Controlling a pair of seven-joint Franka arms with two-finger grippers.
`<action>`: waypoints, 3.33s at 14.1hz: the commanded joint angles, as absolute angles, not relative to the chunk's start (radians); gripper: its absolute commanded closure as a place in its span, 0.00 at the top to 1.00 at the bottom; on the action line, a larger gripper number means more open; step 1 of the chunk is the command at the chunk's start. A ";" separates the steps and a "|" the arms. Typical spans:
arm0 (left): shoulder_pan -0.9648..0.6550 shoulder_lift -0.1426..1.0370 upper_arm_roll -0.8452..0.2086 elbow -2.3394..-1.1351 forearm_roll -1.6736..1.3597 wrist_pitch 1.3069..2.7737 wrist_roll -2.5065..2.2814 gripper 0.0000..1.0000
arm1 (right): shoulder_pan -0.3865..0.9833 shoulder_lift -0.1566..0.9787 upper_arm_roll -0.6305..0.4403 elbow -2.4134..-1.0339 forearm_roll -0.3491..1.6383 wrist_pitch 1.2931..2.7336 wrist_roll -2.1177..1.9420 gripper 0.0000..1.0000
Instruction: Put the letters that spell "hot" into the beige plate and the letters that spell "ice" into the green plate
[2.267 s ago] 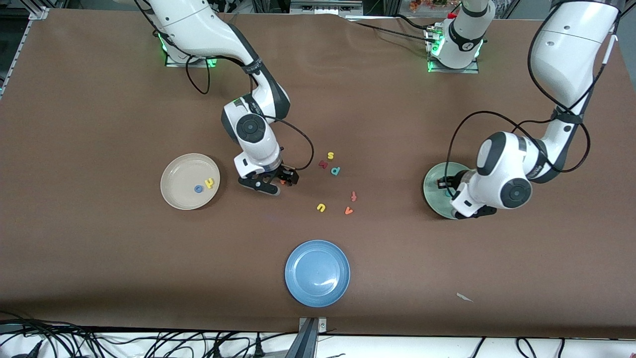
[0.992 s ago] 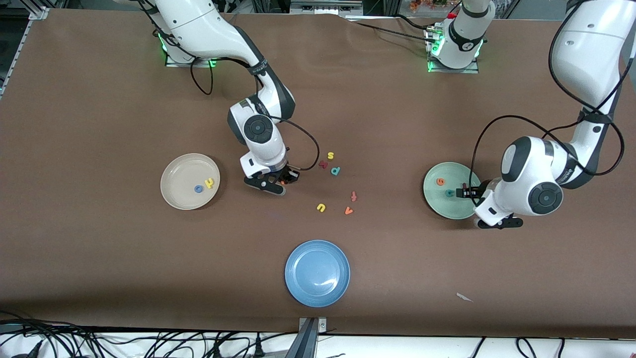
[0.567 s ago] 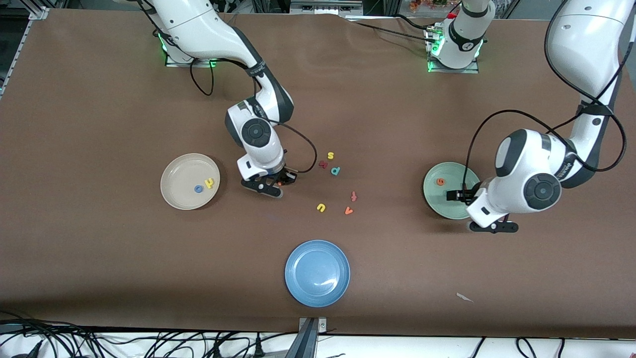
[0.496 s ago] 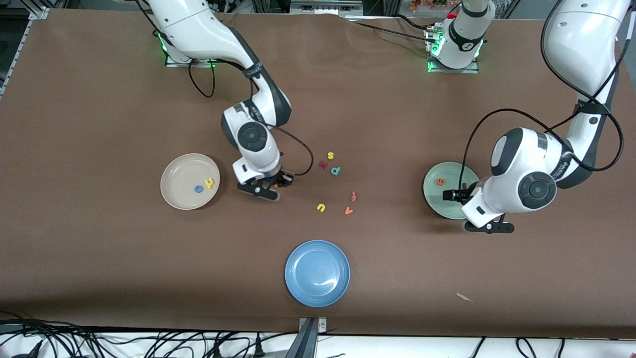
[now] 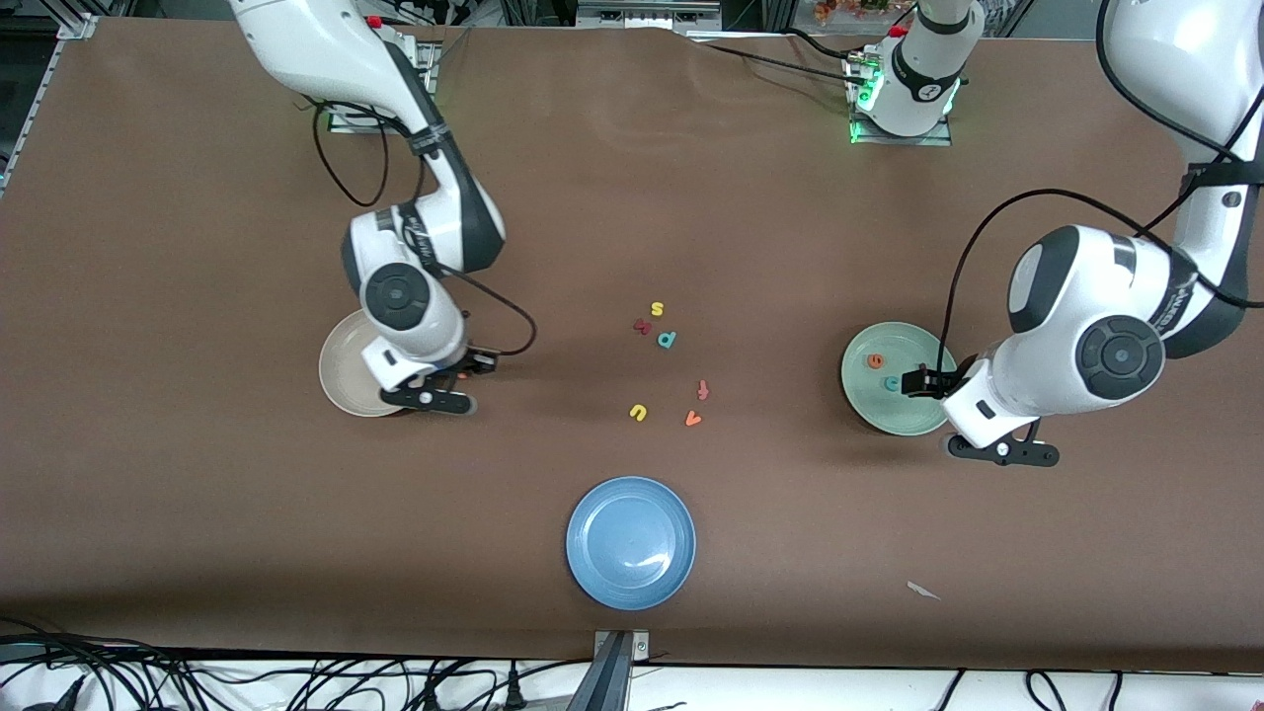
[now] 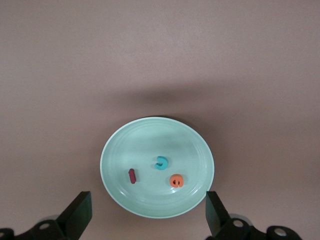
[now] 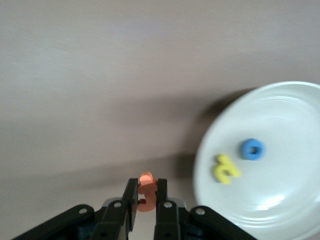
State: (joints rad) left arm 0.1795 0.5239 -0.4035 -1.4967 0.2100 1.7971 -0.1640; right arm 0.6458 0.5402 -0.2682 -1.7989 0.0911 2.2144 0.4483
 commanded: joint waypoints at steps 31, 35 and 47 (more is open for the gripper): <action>-0.072 -0.026 0.006 -1.624 -0.014 1.559 0.140 1.00 | 0.282 0.304 -0.131 -1.621 0.135 1.758 0.187 1.00; -0.058 -0.034 0.009 -1.624 -0.015 1.539 0.147 1.00 | 0.183 0.197 -0.069 -1.632 0.081 1.643 0.173 1.00; -0.074 -0.032 -0.011 -1.578 -0.014 1.537 0.144 1.00 | 0.020 -0.043 -0.002 -1.686 0.038 1.523 -0.015 1.00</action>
State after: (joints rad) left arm -0.0690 -0.0340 -0.0078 -1.5947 0.0014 1.5515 0.1450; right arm 0.0449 -0.0058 -0.0313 -1.6449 0.0576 1.5036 0.0027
